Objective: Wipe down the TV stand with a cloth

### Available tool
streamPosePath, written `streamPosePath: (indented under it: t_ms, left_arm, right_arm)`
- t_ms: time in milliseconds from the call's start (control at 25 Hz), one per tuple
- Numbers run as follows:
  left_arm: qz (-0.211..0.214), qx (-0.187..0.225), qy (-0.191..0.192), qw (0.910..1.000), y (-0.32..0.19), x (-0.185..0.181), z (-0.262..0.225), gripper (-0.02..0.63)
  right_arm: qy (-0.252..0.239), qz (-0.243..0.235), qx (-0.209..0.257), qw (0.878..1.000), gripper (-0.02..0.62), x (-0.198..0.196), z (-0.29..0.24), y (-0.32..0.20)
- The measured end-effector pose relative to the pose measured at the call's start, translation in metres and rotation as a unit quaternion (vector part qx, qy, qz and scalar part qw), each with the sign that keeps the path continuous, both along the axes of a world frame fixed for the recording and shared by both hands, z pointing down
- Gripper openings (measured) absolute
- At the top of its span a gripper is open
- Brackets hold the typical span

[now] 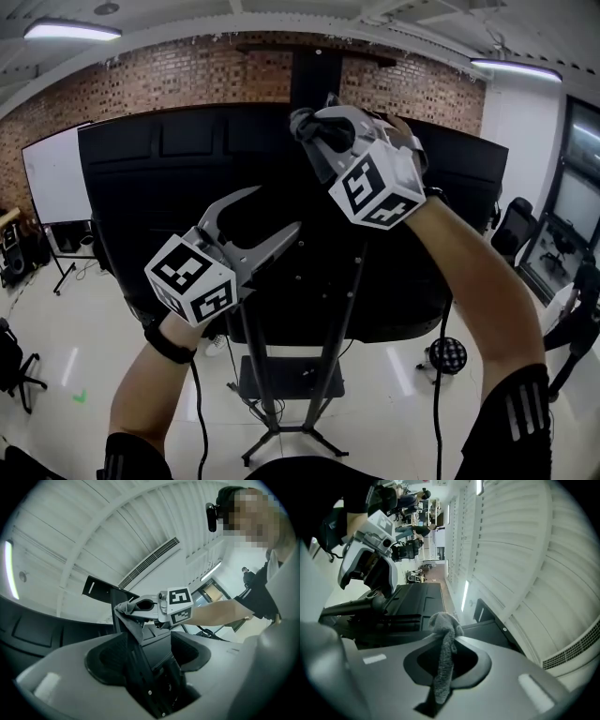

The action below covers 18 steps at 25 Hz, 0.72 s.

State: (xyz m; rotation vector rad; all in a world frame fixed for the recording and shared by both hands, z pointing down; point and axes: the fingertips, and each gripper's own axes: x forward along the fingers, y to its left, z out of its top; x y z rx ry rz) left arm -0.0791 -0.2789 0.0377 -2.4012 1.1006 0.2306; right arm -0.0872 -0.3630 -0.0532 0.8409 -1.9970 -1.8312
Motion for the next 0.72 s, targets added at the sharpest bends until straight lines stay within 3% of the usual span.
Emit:
streamPosePath:
  t_ms: [320,520,720]
  left_arm:
    - [-0.001,0.001,-0.015,0.9999,0.015,0.009,0.04,0.31]
    - [0.006,-0.015,-0.005,0.9999,0.021,0.016,0.063,0.31]
    - [-0.001,-0.026,0.0,0.9997,0.017,0.01,0.083,0.308]
  right_arm:
    - [0.037,0.027,-0.008,0.999,0.02,0.0,0.062,-0.003]
    - [0.097,0.065,0.019,0.993,0.02,0.001,0.109,-0.003]
    - [0.117,0.085,0.026,0.989,0.02,-0.004,0.138,-0.007]
